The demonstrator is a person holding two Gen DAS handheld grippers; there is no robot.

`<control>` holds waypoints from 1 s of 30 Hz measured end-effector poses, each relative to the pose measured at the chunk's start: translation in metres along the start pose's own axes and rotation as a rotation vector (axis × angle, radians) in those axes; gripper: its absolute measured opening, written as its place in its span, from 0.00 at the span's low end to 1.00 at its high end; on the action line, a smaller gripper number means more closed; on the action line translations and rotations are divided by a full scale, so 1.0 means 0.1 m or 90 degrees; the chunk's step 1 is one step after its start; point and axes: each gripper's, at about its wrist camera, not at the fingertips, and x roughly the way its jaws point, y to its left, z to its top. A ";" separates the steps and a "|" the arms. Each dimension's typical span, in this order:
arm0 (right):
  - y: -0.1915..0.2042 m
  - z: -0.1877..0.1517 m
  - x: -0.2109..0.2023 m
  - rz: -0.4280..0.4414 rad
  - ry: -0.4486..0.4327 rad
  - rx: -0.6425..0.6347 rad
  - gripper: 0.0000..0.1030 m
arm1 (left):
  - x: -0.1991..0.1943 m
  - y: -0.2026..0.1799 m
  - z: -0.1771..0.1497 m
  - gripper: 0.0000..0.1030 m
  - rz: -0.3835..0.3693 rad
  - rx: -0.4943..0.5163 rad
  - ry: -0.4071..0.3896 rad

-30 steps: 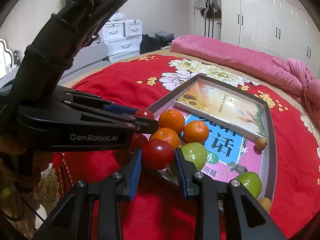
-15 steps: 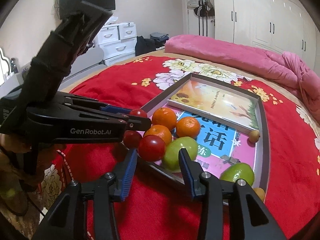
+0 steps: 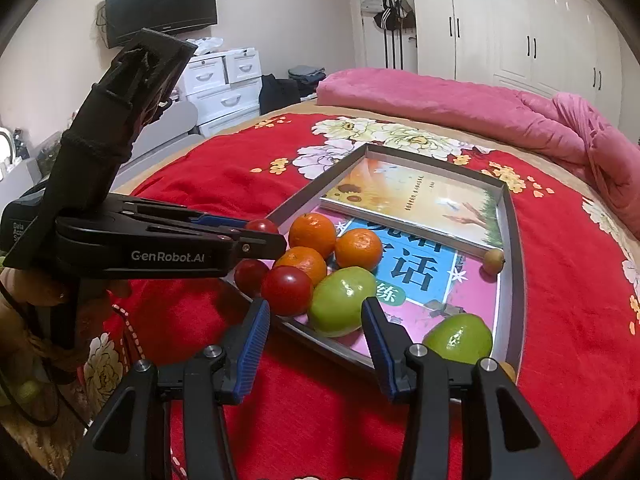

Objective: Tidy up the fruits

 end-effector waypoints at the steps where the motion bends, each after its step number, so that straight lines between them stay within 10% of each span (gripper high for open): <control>1: -0.01 0.00 0.00 0.000 -0.001 0.002 0.51 | -0.01 0.01 0.00 0.29 0.000 0.000 0.000; 30: -0.13 0.03 -0.18 -0.049 -0.026 0.033 0.71 | -0.16 0.09 0.02 0.55 -0.002 -0.032 -0.023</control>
